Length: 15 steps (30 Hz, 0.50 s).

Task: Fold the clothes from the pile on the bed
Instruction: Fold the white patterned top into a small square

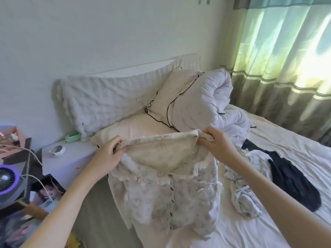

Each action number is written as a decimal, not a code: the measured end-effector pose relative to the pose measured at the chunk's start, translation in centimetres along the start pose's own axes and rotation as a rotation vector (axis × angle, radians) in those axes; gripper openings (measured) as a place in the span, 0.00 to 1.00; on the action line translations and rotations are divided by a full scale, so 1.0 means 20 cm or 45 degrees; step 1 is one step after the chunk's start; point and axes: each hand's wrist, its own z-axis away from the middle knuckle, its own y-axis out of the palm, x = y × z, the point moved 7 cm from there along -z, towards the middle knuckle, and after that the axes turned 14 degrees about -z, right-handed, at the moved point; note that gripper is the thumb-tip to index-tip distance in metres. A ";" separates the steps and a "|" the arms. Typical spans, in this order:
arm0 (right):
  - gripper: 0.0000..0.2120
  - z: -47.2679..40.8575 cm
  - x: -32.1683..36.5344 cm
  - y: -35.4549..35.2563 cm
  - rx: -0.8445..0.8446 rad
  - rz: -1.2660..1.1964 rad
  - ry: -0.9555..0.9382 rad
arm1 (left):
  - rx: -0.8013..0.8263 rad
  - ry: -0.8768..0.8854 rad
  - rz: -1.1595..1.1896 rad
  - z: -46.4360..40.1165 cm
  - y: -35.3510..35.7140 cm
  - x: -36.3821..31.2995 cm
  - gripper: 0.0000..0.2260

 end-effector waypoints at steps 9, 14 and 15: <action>0.09 0.65 0.13 -0.08 -0.227 0.095 -0.014 | 0.253 0.145 0.103 0.52 0.02 -0.05 0.08; 0.11 0.81 0.40 -0.22 -0.264 0.048 -0.063 | 0.086 0.453 0.322 0.58 -0.31 -0.31 0.23; 0.12 0.82 0.45 -0.25 -0.284 0.053 -0.091 | 0.081 0.493 0.390 0.58 -0.36 -0.35 0.21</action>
